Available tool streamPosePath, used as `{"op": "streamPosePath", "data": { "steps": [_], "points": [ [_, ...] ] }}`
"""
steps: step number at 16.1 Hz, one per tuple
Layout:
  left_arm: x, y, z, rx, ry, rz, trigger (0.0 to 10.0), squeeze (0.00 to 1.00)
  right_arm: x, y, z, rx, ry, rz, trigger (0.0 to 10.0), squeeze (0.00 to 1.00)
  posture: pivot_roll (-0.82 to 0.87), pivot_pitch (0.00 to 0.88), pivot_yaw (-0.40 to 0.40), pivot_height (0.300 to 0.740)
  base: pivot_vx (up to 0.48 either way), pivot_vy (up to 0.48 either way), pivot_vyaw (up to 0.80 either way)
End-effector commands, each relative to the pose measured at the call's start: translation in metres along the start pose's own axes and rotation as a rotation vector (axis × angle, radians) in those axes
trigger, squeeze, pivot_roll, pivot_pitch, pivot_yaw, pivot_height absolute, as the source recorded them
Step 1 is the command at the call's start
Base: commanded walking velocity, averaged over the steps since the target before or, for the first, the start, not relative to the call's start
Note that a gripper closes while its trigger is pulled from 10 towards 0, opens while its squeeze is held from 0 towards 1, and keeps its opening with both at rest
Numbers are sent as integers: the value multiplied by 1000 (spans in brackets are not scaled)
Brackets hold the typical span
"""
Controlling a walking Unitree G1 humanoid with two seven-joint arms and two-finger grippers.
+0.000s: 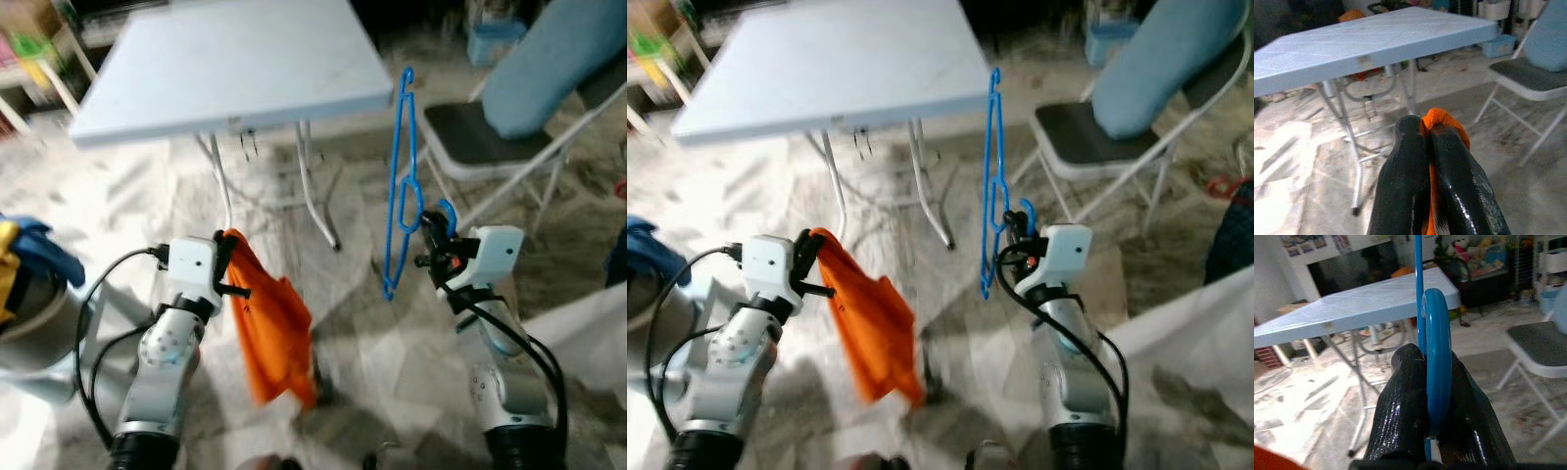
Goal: Hang hanger
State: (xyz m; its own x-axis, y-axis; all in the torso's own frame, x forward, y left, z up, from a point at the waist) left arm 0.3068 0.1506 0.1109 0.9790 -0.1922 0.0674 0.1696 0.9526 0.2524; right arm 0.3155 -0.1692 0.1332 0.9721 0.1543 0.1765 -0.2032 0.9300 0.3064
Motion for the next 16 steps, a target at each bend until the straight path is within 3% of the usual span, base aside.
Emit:
{"op": "streamPosePath", "data": {
  "steps": [1,4,8,13,16],
  "points": [
    [-1,5,-3,9,5,7,10000,0,4,2,2,16,-21,4,10000,0,-8,55,62,740,390,0,0],
    [2,6,-7,-10,24,9,10000,0,8,1,-5,40,-10,-4,10000,0,8,0,55,740,384,0,0],
    [4,2,-8,-39,38,14,10000,0,9,-6,-15,91,15,-45,10000,0,22,0,46,740,365,150,0],
    [3,-8,-15,-106,86,24,10000,0,6,-14,-26,123,39,-71,10000,0,27,0,45,740,0,56,0],
    [5,-6,-16,-94,99,26,10000,0,14,-9,-22,119,21,-46,10000,0,21,0,63,740,0,114,0]
  ]
}}
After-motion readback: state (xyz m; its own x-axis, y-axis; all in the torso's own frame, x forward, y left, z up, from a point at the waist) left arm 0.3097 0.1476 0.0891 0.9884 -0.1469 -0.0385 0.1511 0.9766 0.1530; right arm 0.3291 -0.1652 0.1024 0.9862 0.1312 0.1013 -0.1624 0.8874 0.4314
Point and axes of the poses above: a point about 5 cm out from each wrist's last joint towards the gripper, its own x axis pointing out of the wrist towards the gripper, its own z axis along the axis of the wrist's last joint, y = z × x, the point moved 1 cm from there along x, pointing out of the wrist towards the gripper, and after that the axes turned 10 degrees about x, right-handed, at the moved point
